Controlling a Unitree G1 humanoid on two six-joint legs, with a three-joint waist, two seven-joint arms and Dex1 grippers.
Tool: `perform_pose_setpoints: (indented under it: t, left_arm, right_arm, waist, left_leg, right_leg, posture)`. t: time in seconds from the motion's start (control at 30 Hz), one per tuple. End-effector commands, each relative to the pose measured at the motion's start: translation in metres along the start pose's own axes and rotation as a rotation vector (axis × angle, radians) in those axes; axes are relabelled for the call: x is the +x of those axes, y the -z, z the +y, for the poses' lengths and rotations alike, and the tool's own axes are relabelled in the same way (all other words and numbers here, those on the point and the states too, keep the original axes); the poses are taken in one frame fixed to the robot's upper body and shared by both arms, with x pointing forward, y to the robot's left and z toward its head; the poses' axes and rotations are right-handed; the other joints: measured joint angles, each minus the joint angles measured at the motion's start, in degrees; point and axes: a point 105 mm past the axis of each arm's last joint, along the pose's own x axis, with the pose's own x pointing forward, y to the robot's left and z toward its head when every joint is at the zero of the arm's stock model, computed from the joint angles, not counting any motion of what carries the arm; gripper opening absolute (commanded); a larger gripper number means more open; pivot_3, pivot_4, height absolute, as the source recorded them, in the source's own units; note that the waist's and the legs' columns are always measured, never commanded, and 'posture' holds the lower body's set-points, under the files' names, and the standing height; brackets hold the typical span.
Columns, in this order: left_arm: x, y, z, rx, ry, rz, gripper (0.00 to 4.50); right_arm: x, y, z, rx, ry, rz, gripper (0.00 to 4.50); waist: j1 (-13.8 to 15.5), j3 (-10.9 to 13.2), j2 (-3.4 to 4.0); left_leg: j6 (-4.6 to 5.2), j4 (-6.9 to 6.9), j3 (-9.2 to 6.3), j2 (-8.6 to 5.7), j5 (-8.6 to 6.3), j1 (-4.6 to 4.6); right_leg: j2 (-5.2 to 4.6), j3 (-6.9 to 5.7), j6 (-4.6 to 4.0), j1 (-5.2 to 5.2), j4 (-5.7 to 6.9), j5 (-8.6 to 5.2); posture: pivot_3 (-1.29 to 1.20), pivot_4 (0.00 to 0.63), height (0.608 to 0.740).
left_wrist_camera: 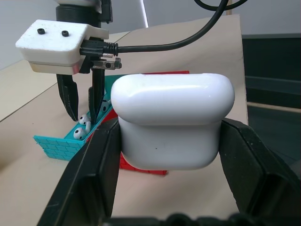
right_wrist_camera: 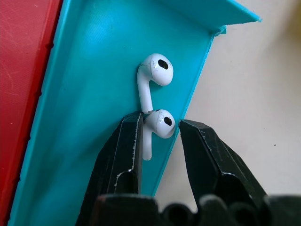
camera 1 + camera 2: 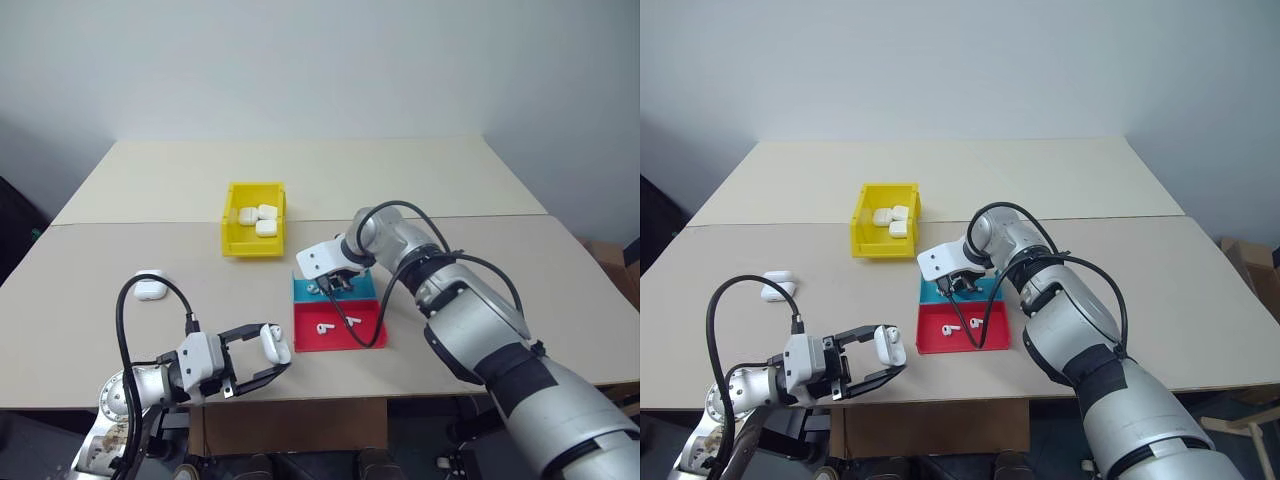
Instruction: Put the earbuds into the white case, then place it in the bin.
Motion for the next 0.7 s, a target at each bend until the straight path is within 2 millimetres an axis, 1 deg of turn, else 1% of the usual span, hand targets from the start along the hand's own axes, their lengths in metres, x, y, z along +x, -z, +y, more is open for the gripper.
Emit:
perform_pose_setpoints:
  t: [0.03,0.1,0.7]
  left_arm:
    - [0.0020,-0.0073,0.0016,0.035,0.005,-0.020,2.79]
    - [0.0019,-0.0074,0.0015,0.035,0.006,-0.020,2.79]
    - [0.0038,-0.0065,0.0034,0.043,0.009,-0.025,2.79]
  right_arm:
    - [-0.0036,-0.0033,-0.0039,0.001,0.007,-0.006,1.48]
    - [-0.0034,-0.0038,-0.0037,-0.004,0.008,-0.009,1.13]
    - [-0.0034,-0.0012,-0.0034,0.006,0.010,0.001,1.13]
  waist:
    - [0.01,0.00,0.00]
    - [0.00,0.00,0.00]
    - [0.01,0.00,0.00]
  left_leg:
    - [0.00,0.00,0.00,0.00,0.00,0.00]
    - [0.00,0.00,0.00,0.00,0.00,0.00]
    - [0.00,0.00,0.00,0.00,0.00,0.01]
  right_leg:
    - [0.00,0.00,0.00,0.00,0.00,0.00]
    - [0.00,0.00,0.00,0.00,0.00,0.00]
    - [0.00,0.00,0.00,0.01,0.01,0.00]
  posture:
    - [0.00,0.150,0.740]
    - [0.00,0.150,0.740]
    - [0.00,0.150,0.740]
